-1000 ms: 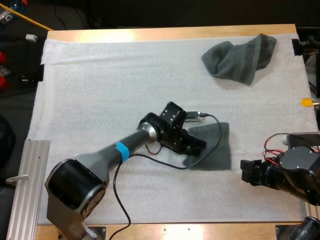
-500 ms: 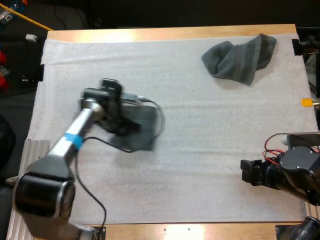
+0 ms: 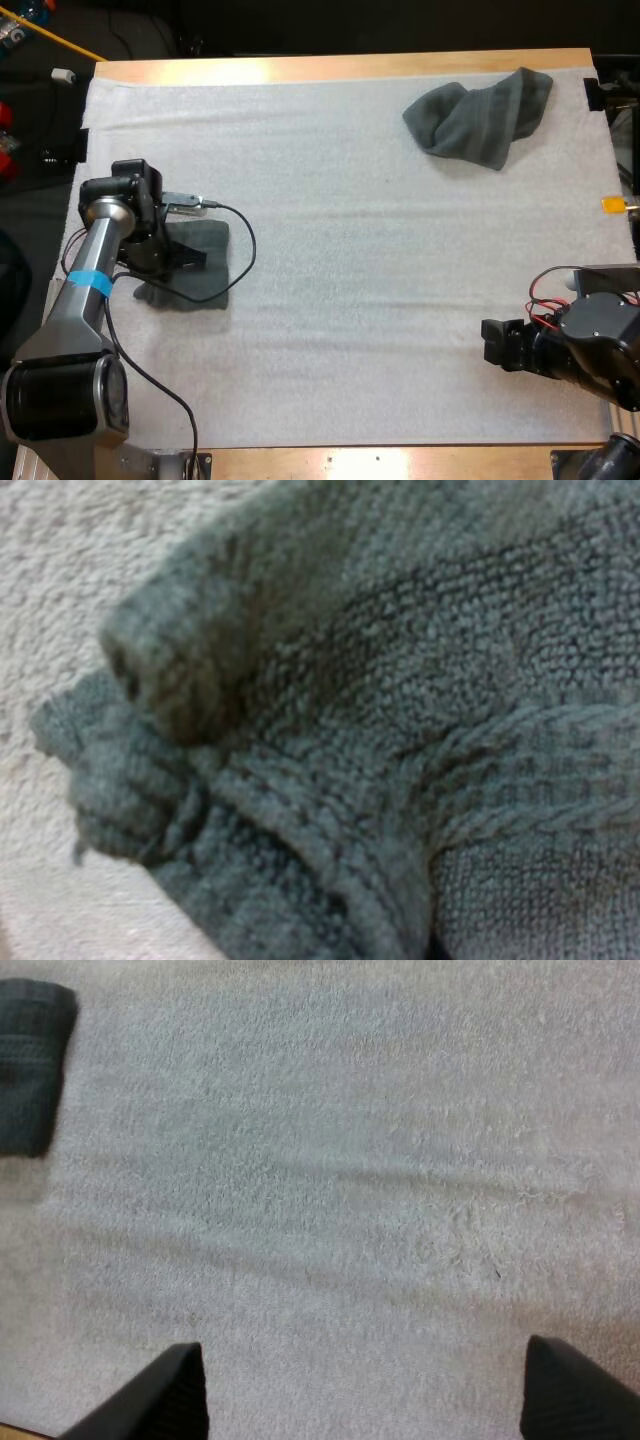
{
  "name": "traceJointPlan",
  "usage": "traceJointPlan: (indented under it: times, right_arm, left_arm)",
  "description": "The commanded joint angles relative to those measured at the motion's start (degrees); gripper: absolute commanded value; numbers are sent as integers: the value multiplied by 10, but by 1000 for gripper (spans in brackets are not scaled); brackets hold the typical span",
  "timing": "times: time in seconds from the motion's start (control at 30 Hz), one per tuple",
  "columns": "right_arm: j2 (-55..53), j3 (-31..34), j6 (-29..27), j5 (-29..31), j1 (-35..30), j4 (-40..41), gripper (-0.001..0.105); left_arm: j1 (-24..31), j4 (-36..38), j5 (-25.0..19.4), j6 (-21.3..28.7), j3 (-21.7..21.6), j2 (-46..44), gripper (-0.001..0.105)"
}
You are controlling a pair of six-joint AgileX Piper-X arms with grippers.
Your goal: Pick towel from pile, fold and stack
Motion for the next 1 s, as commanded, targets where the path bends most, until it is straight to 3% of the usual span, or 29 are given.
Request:
traceJointPlan:
  times: [0.0,0.07,0.17,0.3,0.33,0.43,0.53,0.63,0.73,0.97]
  right_arm:
    - [-1,-3,-7,7,0,2,63]
    - [-1,-3,-7,7,0,2,63]
    - [-1,-3,-7,7,0,2,63]
    - [-1,-3,-7,7,0,2,63]
    - [-1,-3,-7,7,0,2,63]
    - [-1,-3,-7,7,0,2,63]
    - [-1,-3,-7,7,0,2,63]
    - [-1,-3,-7,7,0,2,63]
    - [-1,-3,-6,7,0,2,63]
    - [-1,-3,-5,3,0,2,63]
  left_arm:
    - [5,9,-14,3,-2,-4,0]
    - [10,9,-26,3,-2,-4,2]
    - [19,9,-47,3,-2,-4,21]
    - [22,9,-47,0,-2,-4,71]
    - [22,9,-47,-2,-2,-5,74]
    - [22,5,-50,-11,-4,-12,62]
    - [22,-6,-35,-24,-11,-27,59]
    - [22,-34,43,-39,-15,-42,59]
    - [22,-65,90,-67,-15,-41,59]
    - [22,-104,96,-91,-15,-10,59]
